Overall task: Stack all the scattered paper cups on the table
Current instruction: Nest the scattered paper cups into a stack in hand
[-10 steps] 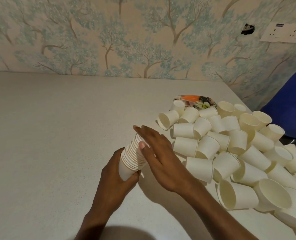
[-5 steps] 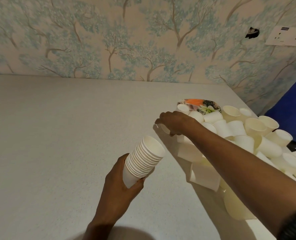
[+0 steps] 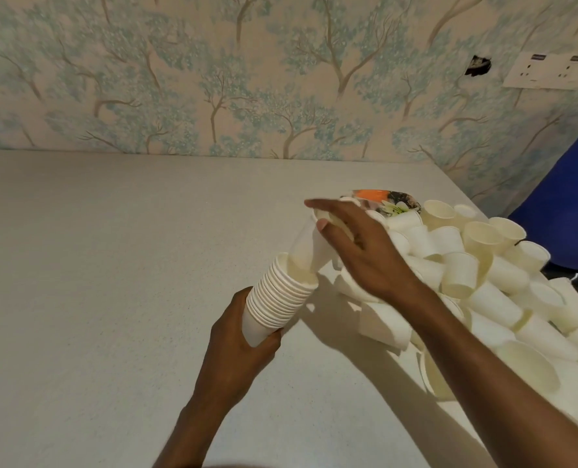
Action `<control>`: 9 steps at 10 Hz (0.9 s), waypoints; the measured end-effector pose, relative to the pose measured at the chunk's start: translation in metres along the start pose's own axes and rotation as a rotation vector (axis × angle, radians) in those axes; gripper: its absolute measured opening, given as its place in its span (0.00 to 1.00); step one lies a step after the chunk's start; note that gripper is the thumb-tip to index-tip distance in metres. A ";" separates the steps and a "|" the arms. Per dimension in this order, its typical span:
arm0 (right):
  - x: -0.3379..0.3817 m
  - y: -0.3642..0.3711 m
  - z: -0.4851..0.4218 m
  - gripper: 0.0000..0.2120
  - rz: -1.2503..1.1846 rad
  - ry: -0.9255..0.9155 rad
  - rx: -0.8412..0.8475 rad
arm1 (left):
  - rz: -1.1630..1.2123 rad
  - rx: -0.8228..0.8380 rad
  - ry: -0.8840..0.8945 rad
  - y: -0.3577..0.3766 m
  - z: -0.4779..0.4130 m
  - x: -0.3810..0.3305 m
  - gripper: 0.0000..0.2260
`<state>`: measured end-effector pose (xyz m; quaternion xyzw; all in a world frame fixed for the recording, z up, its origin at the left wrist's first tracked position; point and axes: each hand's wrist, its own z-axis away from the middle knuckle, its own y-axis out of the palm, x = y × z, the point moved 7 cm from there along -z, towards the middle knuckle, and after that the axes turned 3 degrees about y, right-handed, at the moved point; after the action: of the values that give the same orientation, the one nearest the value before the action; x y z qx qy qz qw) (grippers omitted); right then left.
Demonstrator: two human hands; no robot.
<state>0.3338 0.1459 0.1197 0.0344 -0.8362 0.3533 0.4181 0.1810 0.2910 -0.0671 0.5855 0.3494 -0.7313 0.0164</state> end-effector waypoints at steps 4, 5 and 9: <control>0.008 0.027 0.115 0.18 -0.149 0.087 0.073 | 0.094 -0.210 -0.393 0.013 0.039 -0.004 0.22; -0.007 0.011 0.128 0.21 -0.183 0.109 0.060 | 0.125 -0.001 0.166 0.032 0.073 -0.023 0.19; -0.078 -0.017 0.135 0.35 1.069 0.125 0.187 | 0.183 -0.112 0.326 0.028 0.080 -0.055 0.27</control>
<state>0.2994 0.0310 0.0195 -0.3795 -0.6759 0.5906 0.2242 0.1431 0.2061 -0.0275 0.7236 0.3329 -0.6018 0.0585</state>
